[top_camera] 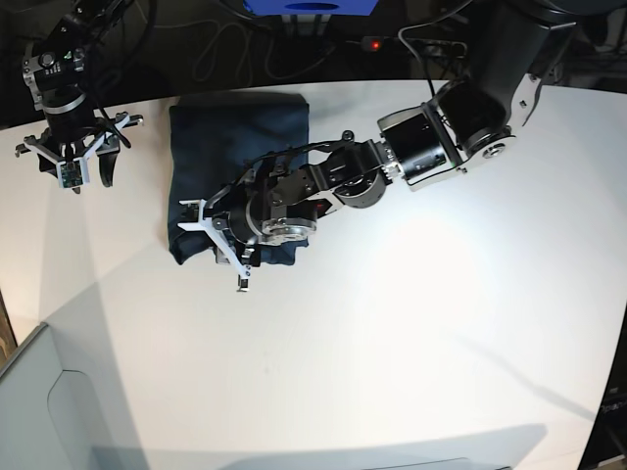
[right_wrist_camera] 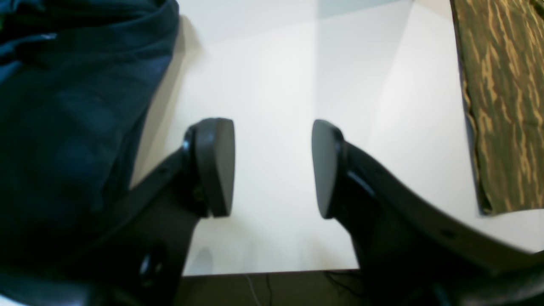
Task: Fold the T-shirt properly
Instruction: 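Push the folded shirt with the left gripper to straighten its side, then tuck and press the shirt edge with the right gripper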
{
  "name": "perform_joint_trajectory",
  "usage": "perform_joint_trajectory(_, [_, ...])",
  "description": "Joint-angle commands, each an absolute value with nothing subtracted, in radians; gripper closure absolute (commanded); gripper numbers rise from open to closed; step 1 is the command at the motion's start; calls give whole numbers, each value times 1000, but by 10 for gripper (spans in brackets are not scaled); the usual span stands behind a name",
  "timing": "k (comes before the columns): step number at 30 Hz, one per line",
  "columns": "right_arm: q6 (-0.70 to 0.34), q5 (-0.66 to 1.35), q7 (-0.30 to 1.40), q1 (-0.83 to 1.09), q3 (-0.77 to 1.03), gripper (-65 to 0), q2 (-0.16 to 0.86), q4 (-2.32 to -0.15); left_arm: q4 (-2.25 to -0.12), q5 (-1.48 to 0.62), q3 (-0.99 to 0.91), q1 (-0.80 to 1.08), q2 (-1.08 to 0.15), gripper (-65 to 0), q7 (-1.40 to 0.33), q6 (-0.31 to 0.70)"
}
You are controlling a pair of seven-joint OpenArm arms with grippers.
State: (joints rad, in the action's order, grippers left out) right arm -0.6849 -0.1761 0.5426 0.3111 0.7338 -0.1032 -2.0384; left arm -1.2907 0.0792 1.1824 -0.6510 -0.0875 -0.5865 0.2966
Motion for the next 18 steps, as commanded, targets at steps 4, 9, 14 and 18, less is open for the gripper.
perform_joint_trajectory(4, [-698, -159, 518, 308, 725, -274, -114, -2058, -1379, 84, 1113, -671, -104, -252, -576, 288])
perform_joint_trajectory(9, [-698, -159, 518, 328, 665, -260, -120, -2077, -1452, 84, 926, -628, -124, -252, -578, 288])
perform_joint_trajectory(14, [-698, -162, 516, 366, 510, -107, -120, -2087, -1584, 84, 613, -518, -179, -251, -636, 288])
perform_joint_trajectory(18, [-698, -159, 513, 397, 407, 0, -120, -2081, -1709, 84, 341, -377, -208, -252, -664, 288])
